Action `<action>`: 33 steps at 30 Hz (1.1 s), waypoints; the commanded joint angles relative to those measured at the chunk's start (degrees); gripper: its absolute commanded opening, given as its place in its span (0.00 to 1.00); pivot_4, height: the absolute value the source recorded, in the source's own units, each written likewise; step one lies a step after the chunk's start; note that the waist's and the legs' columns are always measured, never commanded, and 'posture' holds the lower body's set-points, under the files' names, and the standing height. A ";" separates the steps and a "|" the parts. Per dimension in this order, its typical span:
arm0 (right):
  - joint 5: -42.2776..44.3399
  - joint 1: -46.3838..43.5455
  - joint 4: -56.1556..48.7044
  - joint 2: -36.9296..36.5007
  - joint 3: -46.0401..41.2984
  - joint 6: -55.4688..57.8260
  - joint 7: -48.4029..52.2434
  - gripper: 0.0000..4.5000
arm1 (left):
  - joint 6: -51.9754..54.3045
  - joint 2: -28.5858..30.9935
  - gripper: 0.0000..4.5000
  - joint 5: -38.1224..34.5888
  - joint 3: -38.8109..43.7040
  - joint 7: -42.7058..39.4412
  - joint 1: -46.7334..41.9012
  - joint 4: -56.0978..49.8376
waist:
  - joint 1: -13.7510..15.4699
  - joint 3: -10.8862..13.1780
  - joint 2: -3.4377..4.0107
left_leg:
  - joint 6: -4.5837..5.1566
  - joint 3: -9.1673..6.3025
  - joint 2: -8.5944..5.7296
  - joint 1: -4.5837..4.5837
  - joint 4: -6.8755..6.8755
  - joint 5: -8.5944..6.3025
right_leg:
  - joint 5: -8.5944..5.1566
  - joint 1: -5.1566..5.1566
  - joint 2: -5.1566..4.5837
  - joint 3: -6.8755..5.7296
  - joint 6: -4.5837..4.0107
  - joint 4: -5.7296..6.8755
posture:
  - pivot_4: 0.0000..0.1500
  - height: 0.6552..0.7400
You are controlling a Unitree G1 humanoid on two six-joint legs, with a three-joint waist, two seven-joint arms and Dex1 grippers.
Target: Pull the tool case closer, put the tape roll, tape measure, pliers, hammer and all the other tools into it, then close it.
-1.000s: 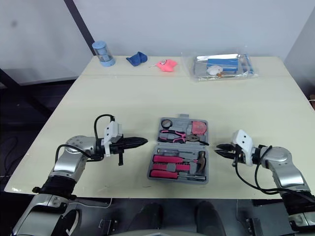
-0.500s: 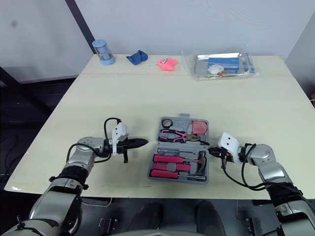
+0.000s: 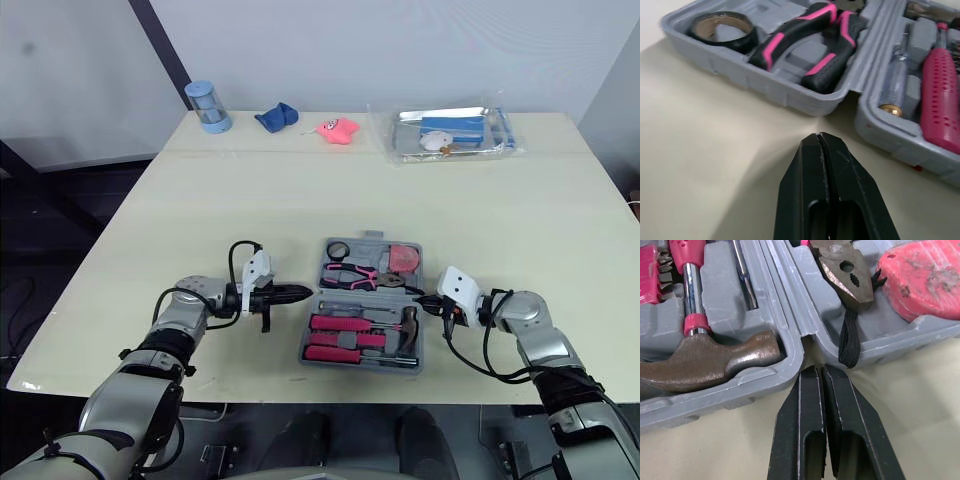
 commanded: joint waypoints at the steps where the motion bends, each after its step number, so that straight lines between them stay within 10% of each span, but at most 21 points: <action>1: 0.05 -0.86 -0.74 0.14 -0.42 -1.21 -0.21 0.03 | 0.21 -0.53 0.00 0.43 0.09 -0.37 -0.75 -0.11 | -0.01 0.00 0.00 | 0.00 0.00 0.00 0.00 0.00 0.00 | 0.00 0.00 0.00 0.00 0.00 0.00 | 1.00 1.00; 33: 3.72 3.45 -9.88 -1.70 -0.03 4.18 4.73 0.03 | 9.23 -1.81 0.00 1.37 -2.42 -5.71 4.13 -12.51 | -0.05 0.00 0.00 | 0.00 -0.02 -0.01 -0.01 -0.01 0.00 | 0.00 0.00 -0.01 0.00 0.00 -0.02 | 1.00 1.00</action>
